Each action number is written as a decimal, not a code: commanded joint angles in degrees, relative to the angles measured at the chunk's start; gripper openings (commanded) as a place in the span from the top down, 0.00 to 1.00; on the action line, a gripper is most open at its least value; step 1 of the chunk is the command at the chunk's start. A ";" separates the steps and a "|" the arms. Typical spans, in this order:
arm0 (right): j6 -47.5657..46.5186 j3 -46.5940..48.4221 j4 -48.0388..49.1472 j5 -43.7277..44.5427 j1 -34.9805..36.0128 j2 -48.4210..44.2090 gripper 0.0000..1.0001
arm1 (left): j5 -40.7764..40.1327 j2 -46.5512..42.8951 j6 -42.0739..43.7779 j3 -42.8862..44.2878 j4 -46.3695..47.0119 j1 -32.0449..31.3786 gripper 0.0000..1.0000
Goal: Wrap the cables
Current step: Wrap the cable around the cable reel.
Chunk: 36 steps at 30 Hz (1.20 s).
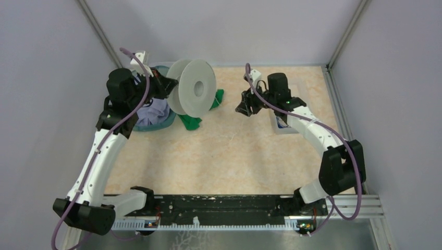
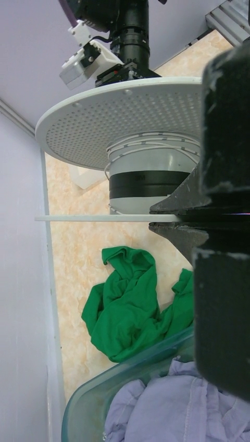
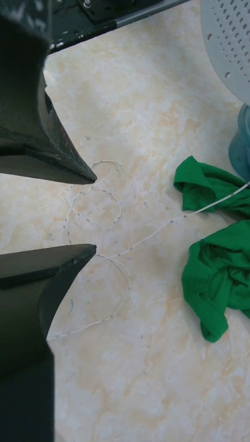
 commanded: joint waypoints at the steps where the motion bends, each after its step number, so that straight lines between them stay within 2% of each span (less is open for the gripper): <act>1: 3.15 -4.17 8.01 1.23 0.21 -4.15 0.51 | -0.01 -2.14 -2.75 1.92 2.98 1.00 1.00; 3: 4.80 -6.21 10.74 2.21 0.21 -4.16 0.49 | 0.51 -2.22 -2.84 1.57 3.23 1.01 1.00; 7: 7.17 -9.66 13.72 5.17 0.21 -2.76 0.37 | 1.75 -2.42 -3.52 1.32 3.69 1.60 1.00; 12: 10.38 -14.97 19.40 12.37 0.21 -2.56 0.35 | 3.17 -2.46 -4.32 0.87 4.55 2.12 1.00; 15: 11.87 -17.82 23.50 13.14 0.22 -2.07 0.35 | 3.85 -2.26 -4.37 0.88 4.59 2.21 1.00; 21: 13.34 -17.69 25.32 14.45 0.17 2.00 0.41 | 4.49 -2.14 -4.51 0.60 4.92 2.37 1.00; 25: 13.86 -15.72 24.82 12.45 0.21 5.18 0.48 | 4.67 -1.94 -4.52 0.94 4.87 2.59 1.00; 29: 13.96 -13.99 24.00 10.32 0.21 7.27 0.61 | 4.80 -1.92 -5.79 0.54 5.29 3.34 1.00; 32: 12.91 -14.96 25.28 9.51 0.21 6.70 0.78 | 3.77 -1.54 -6.00 0.73 5.23 3.56 1.00; 34: 12.11 -14.23 24.12 8.43 0.21 6.51 0.95 | 3.00 -1.77 -6.21 0.10 5.76 3.79 1.00; 36: 10.47 -12.96 22.33 6.70 0.21 6.02 1.00 | 1.57 -1.61 -5.81 0.35 5.29 3.83 1.00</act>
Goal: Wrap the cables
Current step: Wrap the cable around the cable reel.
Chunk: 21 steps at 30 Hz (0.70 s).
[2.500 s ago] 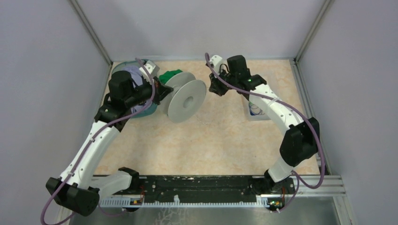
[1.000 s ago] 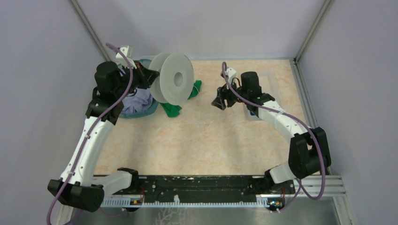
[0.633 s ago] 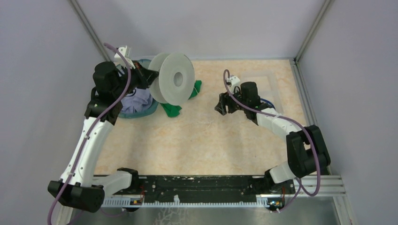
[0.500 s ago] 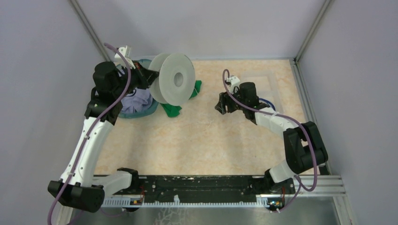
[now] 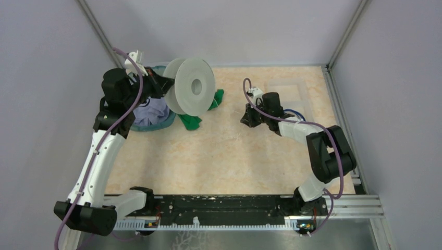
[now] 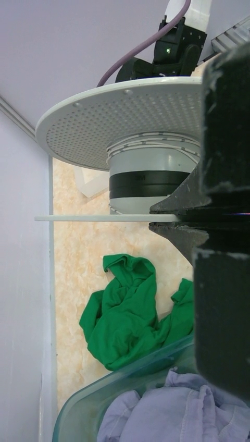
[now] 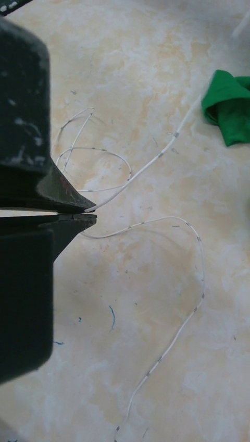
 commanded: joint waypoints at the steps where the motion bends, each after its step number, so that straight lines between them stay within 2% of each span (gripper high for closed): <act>1: -3.58 4.95 0.10 -4.77 0.29 -1.70 1.00 | -2.85 -0.81 -1.19 0.43 4.57 0.59 1.00; 7: -12.70 10.13 -10.15 -7.35 4.72 -1.20 1.00 | -7.99 -0.20 -2.51 -1.12 6.28 0.59 1.00; 13: -17.19 12.99 -16.17 -10.87 8.04 -1.96 1.00 | -12.28 0.31 -1.03 -2.79 8.69 0.47 1.00; 21: -25.64 23.85 -33.97 -17.12 14.12 -2.75 1.00 | -17.51 1.37 2.90 -4.85 12.31 -0.31 1.00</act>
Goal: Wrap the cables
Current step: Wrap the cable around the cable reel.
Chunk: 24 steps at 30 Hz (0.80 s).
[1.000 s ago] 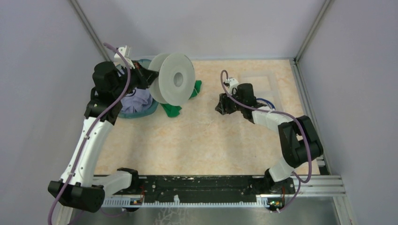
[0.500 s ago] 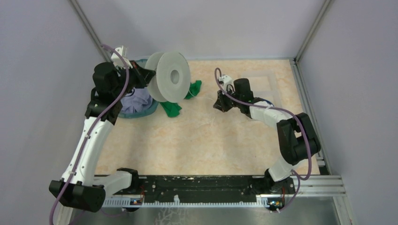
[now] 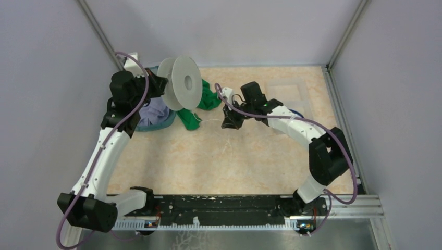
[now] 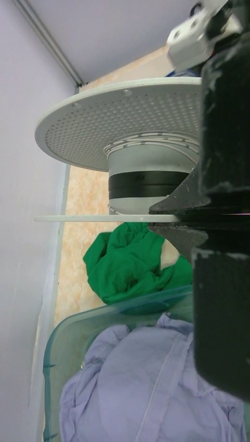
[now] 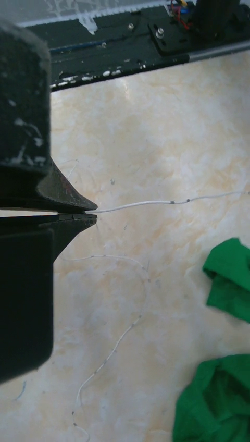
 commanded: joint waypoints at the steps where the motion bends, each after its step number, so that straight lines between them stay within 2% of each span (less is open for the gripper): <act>1: -6.82 7.26 -9.60 -4.67 4.47 -3.25 1.00 | -4.50 -0.13 2.27 0.07 7.32 -0.61 1.00; 6: -7.17 12.76 -14.55 -4.83 8.23 -3.69 1.00 | -8.21 -0.93 5.64 -1.17 8.23 -1.58 1.00; 14: -3.66 23.85 -18.26 -8.84 8.38 -4.70 1.00 | -13.61 -1.89 13.11 -4.10 9.81 -5.36 1.00; 24: -2.36 30.77 -18.61 -4.17 8.42 -5.91 1.00 | -14.74 -2.16 21.65 -6.30 10.01 -10.46 1.00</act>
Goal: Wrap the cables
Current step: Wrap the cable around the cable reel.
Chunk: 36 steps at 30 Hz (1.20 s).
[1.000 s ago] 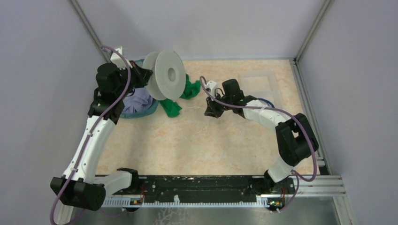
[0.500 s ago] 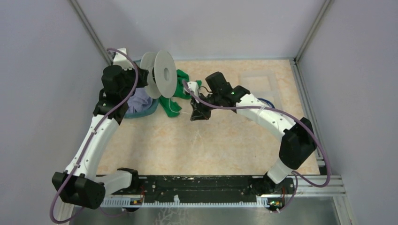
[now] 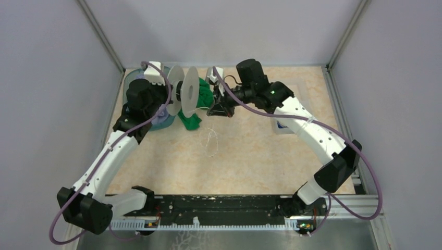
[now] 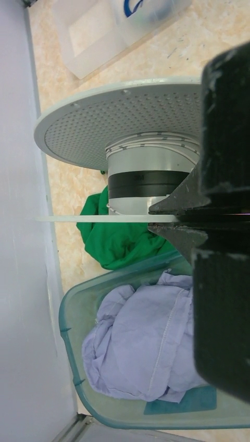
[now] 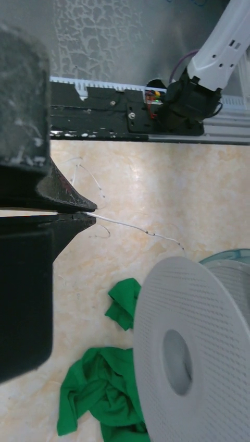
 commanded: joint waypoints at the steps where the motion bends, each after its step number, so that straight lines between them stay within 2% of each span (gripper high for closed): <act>1: 1.48 4.52 0.60 2.82 0.17 -2.14 1.00 | -0.83 -2.16 5.54 -0.42 5.32 -2.33 1.00; 10: 4.60 7.43 3.49 9.90 -1.39 -0.86 1.00 | 7.58 -3.95 8.59 -3.78 4.51 -4.08 1.00; 18: 7.67 8.81 5.25 10.96 -5.02 0.58 1.00 | 17.05 -3.48 12.43 -3.57 0.36 -5.78 1.00; 26: 8.68 8.42 5.61 12.01 -8.61 1.63 1.00 | 20.66 -3.84 13.70 -3.28 -3.30 -6.39 1.00; 36: 6.01 7.43 3.15 19.10 -10.26 3.97 1.00 | 24.93 -6.99 12.92 -3.21 -3.64 -6.49 1.00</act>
